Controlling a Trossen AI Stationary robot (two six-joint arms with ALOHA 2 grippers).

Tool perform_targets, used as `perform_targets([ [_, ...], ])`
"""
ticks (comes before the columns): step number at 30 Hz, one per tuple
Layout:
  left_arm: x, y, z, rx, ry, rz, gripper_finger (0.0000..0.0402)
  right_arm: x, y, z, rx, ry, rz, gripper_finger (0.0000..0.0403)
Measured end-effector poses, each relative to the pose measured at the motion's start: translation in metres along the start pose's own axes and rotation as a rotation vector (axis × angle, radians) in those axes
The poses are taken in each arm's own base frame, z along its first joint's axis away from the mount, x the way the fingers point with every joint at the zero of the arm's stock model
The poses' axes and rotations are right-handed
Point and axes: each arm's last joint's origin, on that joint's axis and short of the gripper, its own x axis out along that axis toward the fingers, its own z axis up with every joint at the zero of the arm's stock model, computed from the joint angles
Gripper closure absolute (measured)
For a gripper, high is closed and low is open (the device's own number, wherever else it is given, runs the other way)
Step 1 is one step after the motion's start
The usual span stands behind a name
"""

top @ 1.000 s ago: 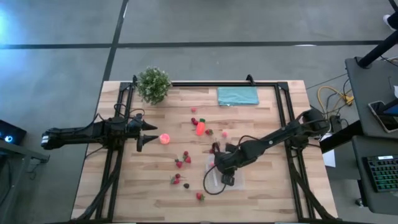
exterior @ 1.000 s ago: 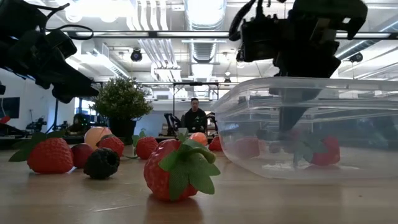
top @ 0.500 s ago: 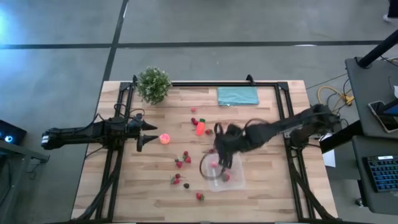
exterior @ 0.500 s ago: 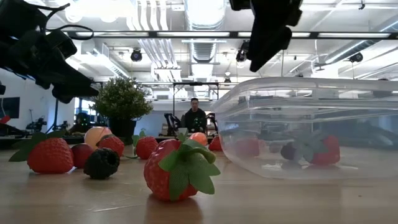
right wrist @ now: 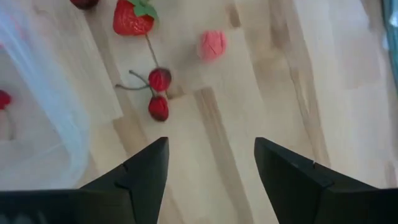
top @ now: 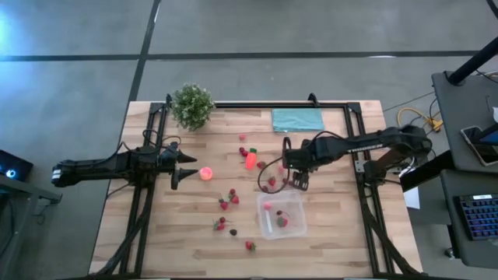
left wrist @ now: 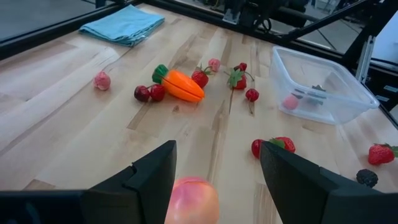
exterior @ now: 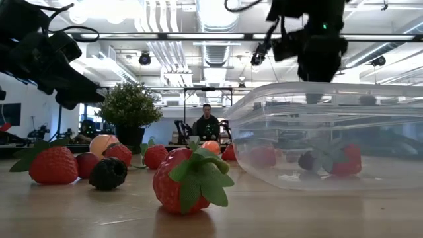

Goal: Pick and placing Produce into tupperware
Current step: Put the red cherry into the transparent container

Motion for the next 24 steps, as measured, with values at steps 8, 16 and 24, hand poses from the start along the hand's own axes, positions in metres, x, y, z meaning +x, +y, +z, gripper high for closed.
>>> perform_targets([
  [8,0.000,0.000,0.000,0.000,0.000,0.000,0.0185,0.034,0.000,-0.010,-0.141,-0.093,0.052,0.0175],
  [16,0.000,0.000,0.000,0.000,0.000,0.000,0.0185,0.050,0.002,-0.019,-0.185,-0.106,0.121,0.0176],
  [24,0.000,0.000,0.000,0.000,0.000,0.000,0.0185,0.055,0.004,-0.020,-0.193,-0.111,0.165,0.0177],
])
